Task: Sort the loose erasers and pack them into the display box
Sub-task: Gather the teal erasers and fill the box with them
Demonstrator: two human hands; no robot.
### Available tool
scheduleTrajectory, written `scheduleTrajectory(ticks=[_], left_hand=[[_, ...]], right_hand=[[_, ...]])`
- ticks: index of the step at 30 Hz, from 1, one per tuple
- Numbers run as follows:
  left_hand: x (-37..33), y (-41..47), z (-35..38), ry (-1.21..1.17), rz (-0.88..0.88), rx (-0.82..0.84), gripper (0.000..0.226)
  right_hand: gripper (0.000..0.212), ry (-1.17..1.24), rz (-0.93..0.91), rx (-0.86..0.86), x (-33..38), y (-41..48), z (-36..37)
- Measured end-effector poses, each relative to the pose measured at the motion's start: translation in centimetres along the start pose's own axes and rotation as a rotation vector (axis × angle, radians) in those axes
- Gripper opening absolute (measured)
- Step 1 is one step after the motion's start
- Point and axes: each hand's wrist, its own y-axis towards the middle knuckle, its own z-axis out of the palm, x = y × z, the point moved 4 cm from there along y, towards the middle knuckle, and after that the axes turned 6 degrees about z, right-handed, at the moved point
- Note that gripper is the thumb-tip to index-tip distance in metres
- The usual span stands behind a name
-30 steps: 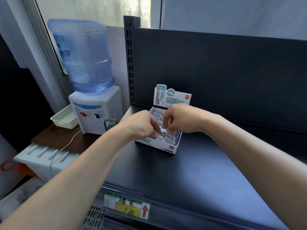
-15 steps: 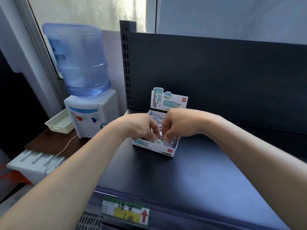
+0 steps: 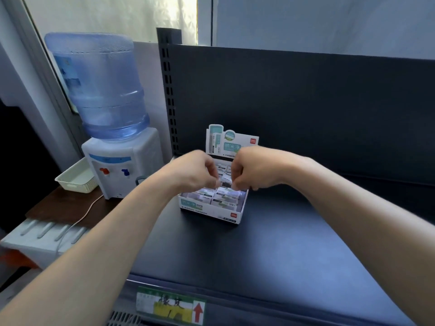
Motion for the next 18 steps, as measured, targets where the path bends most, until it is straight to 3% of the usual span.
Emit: scheduleTrajectory(ticks=[3,6,11,18], left_hand=[[-2.5,0.3,0.0,-0.017,0.081,-0.108,0.011],[-6.4,0.7,1.5,-0.016,0.200,-0.099,0.013],[-14.8,1.3,6.4,-0.026,0.405,0.016,0.012],[-28.4,0.8,16.5,-0.016,0.559,0.205,0.011]], right_hand=[[0.010,-0.076,0.053,-0.100,-1.8,-1.3,-1.3],[0.010,-0.109,0.148,-0.137,-5.1,-3.5,-2.3],[0.013,-0.089,0.404,-0.119,-13.6,-9.7,-2.4],[0.022,-0.085,0.663,-0.133,-27.6,-21.5,-1.8]])
